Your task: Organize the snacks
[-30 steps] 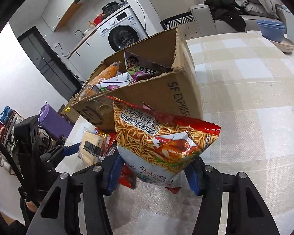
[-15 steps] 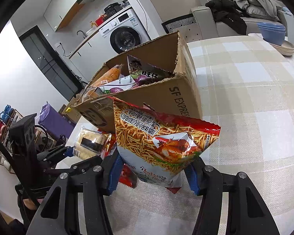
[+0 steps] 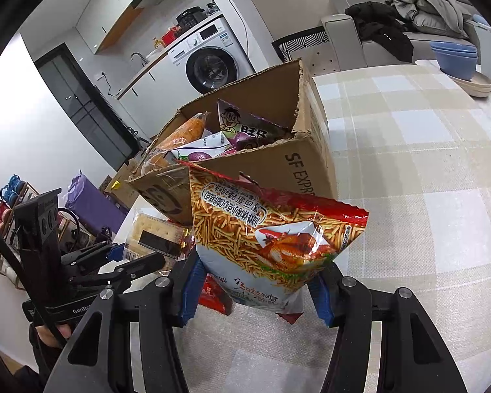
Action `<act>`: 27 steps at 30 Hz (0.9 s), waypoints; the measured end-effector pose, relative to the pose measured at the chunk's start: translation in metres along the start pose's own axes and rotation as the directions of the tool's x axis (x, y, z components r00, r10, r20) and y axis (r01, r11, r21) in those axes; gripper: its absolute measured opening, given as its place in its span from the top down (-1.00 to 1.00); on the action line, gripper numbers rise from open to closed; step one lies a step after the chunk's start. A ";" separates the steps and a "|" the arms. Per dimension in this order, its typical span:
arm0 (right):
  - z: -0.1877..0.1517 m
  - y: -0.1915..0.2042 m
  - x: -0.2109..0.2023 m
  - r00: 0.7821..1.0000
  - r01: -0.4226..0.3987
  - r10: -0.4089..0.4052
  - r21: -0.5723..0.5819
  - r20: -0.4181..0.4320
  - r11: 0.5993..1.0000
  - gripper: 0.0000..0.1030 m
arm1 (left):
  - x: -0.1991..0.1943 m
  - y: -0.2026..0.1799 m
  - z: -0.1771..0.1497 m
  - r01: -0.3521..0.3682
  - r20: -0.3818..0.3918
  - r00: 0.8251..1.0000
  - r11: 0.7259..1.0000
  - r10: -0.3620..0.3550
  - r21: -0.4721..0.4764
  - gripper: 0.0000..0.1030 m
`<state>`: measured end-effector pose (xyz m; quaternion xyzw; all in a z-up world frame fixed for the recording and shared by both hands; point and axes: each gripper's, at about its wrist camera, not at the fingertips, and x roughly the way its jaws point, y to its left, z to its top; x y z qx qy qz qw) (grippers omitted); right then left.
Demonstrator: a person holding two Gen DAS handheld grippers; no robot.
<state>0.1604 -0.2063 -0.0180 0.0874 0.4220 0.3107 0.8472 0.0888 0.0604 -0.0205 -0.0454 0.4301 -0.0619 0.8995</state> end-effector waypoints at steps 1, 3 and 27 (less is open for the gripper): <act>0.000 0.000 0.000 1.000 -0.001 0.001 0.000 0.001 1.000 -0.11 | -0.002 -0.002 0.000 0.002 0.003 1.000 1.000 -0.002 0.007 0.16; 0.000 0.000 0.000 1.000 0.000 0.000 -0.001 0.001 1.000 -0.11 | -0.006 -0.005 0.000 0.029 0.007 1.000 0.999 -0.029 0.014 0.16; 0.002 -0.003 0.001 1.000 0.014 -0.014 0.001 -0.016 1.000 -0.11 | 0.016 -0.051 -0.017 -0.158 -0.052 0.985 0.980 0.166 0.123 -0.93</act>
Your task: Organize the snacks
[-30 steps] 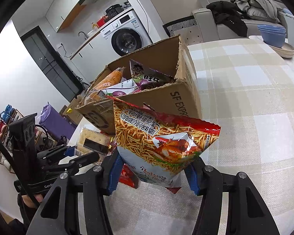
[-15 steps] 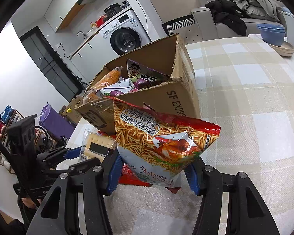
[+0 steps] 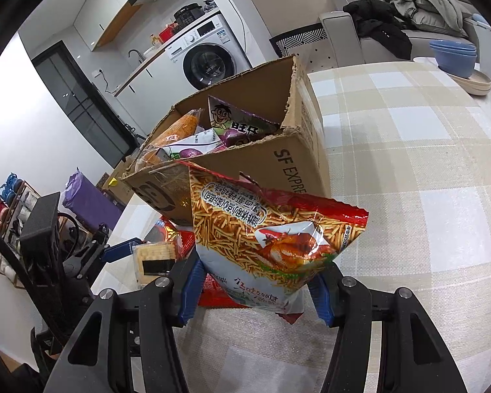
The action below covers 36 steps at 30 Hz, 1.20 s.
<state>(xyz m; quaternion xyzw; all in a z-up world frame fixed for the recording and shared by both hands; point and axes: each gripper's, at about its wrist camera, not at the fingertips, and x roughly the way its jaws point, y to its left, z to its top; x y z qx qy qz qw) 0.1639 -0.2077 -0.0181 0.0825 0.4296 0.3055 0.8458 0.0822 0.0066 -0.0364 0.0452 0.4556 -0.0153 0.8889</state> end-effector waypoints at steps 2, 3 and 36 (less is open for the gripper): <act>0.000 -0.001 0.000 1.000 0.003 -0.003 0.004 0.000 1.000 -0.11 | 0.002 -0.003 0.001 -0.010 -0.015 1.000 1.000 0.010 -0.002 -0.96; 0.000 -0.001 0.000 1.000 0.003 -0.003 0.005 -0.001 1.000 -0.11 | 0.003 -0.003 0.000 -0.012 -0.030 0.999 1.000 0.011 -0.010 -0.96; -0.001 0.003 -0.001 1.000 0.005 -0.005 -0.011 -0.010 1.000 -0.11 | 0.015 0.021 0.001 -0.063 -0.032 0.998 0.972 0.057 -0.228 -0.92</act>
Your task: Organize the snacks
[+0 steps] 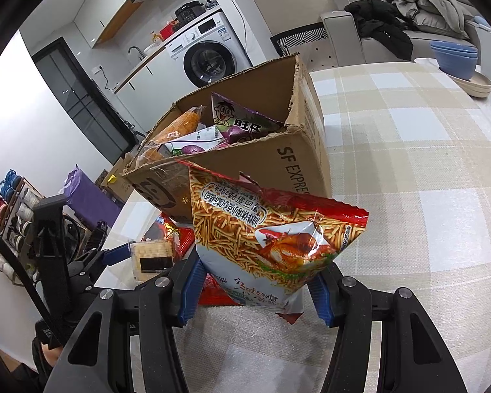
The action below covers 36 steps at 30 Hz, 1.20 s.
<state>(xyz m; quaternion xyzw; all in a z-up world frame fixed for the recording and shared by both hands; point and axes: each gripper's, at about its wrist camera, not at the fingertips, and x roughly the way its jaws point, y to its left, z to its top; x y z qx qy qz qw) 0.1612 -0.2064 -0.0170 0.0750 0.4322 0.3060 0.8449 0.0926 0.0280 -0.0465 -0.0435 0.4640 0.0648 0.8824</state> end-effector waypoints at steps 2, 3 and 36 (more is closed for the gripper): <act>0.000 0.000 -0.001 1.000 0.001 -0.001 0.000 0.002 1.000 -0.11 | 0.004 -0.001 -0.002 -0.010 -0.010 1.000 1.000 0.010 0.006 -0.84; 0.001 0.000 -0.002 1.000 0.001 -0.001 0.000 0.003 1.000 -0.11 | 0.003 -0.001 -0.003 -0.010 -0.007 1.000 1.000 0.010 0.007 -0.79; 0.002 0.000 -0.005 1.000 0.003 -0.003 -0.013 0.008 1.000 -0.11 | -0.025 -0.004 -0.043 -0.008 0.026 1.000 0.982 0.003 0.187 -0.59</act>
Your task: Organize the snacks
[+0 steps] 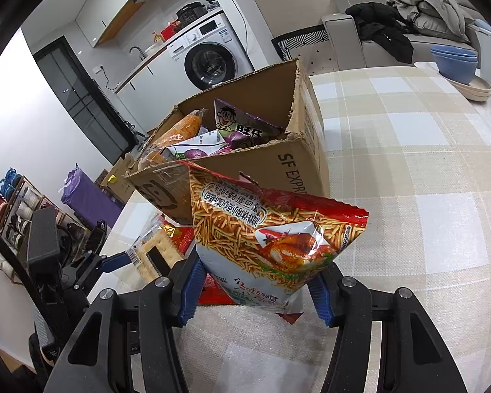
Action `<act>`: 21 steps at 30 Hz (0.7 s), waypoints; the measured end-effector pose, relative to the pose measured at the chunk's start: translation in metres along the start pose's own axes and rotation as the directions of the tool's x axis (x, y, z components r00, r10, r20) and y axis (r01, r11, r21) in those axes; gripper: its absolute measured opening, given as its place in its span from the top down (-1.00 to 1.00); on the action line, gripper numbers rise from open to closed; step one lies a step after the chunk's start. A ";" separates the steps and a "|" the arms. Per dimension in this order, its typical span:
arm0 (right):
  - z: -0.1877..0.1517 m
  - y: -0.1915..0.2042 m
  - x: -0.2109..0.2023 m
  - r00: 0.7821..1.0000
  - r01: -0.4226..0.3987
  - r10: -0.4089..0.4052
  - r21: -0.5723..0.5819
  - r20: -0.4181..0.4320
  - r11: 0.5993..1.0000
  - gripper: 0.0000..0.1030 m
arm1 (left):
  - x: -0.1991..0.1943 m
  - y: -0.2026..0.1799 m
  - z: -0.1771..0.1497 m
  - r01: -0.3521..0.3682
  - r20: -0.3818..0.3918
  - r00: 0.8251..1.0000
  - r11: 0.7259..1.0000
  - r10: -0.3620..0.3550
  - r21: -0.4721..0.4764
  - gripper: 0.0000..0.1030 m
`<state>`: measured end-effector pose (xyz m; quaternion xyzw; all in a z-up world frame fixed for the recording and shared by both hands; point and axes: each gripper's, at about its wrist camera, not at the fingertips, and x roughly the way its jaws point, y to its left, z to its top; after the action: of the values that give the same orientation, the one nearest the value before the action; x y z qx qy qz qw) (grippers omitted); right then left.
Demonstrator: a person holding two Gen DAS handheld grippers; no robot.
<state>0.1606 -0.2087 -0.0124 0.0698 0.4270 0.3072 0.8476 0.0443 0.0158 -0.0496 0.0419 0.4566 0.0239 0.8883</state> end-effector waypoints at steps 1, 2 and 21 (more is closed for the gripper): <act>0.000 0.000 0.000 1.000 0.000 0.000 -0.001 0.001 1.000 -0.11 | 0.000 0.002 0.000 0.007 0.002 1.000 1.000 -0.007 -0.018 -0.59; 0.000 0.001 0.000 1.000 -0.001 0.001 -0.001 0.001 1.000 -0.11 | 0.001 0.005 0.003 0.009 -0.002 1.000 1.000 -0.009 -0.026 -0.59; 0.000 -0.003 -0.001 1.000 0.004 -0.004 0.003 -0.004 1.000 -0.11 | 0.005 0.004 0.014 0.002 0.002 1.000 0.994 -0.002 0.106 -0.63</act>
<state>0.1618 -0.2122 -0.0126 0.0697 0.4291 0.3050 0.8473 0.0581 0.0194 -0.0454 0.0885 0.4563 -0.0015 0.8854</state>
